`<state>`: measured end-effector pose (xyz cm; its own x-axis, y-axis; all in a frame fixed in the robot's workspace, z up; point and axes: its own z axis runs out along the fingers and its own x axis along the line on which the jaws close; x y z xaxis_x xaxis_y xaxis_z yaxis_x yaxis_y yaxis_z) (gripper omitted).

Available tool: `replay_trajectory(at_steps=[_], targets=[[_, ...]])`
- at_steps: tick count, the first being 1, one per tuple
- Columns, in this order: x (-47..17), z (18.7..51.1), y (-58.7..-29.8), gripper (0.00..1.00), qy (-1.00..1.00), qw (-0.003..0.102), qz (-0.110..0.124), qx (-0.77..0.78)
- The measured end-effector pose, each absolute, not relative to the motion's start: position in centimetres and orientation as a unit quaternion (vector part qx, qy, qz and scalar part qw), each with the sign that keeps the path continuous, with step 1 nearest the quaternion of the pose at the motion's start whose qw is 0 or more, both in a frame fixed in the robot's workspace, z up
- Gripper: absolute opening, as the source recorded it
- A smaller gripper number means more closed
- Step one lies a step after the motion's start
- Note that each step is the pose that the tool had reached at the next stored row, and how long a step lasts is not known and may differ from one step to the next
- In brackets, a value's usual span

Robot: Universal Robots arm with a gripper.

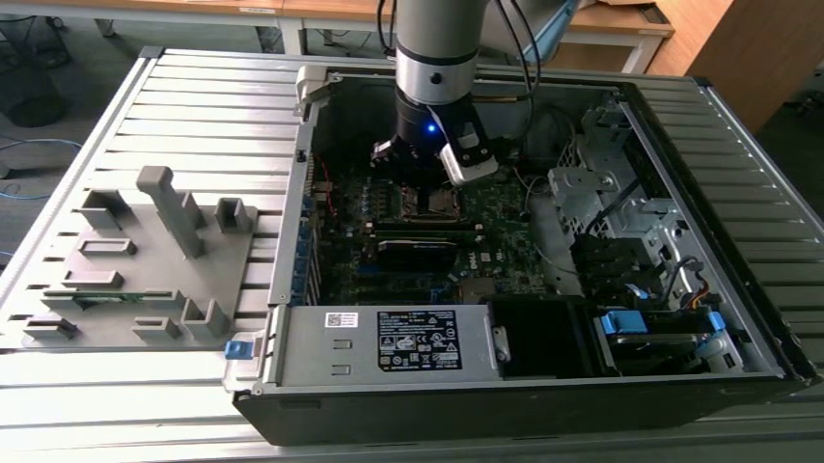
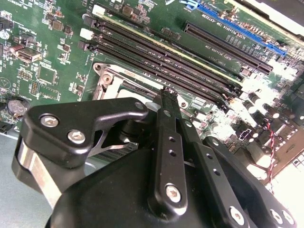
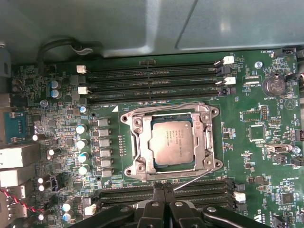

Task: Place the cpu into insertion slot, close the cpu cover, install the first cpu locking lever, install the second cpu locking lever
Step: 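Install the second cpu locking lever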

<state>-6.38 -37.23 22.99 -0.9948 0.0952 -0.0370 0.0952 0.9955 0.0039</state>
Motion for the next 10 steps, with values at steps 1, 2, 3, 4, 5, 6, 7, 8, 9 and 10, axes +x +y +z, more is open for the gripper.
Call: replay_trajectory(at_steps=[1, 2, 3, 4, 5, 6, 7, 8, 9, 10], targets=[[-6.47, 22.97, -37.23, 0.11, 0.999, 0.019, 0.001, 0.048], [-6.55, 22.97, -37.23, 0.11, 0.999, 0.019, 0.001, 0.048], [-6.66, 22.96, -37.24, 0.11, 0.999, 0.019, 0.001, 0.048], [-6.77, 22.95, -37.23, 0.11, 0.999, 0.019, 0.001, 0.048], [-6.87, 22.94, -37.23, 0.11, 0.999, 0.019, 0.001, 0.048], [-6.94, 22.93, -37.23, 0.11, 0.999, 0.019, 0.001, 0.048], [-6.95, 22.92, -37.24, 0.11, 0.999, 0.019, 0.001, 0.048], [-6.96, 22.92, -37.26, 0.11, 0.999, 0.019, 0.001, 0.048], [-6.96, 22.91, -37.31, 0.11, 0.999, 0.018, 0.001, 0.048], [-6.96, 22.9, -37.37, 0.11, 0.999, 0.019, 0.001, 0.048]])
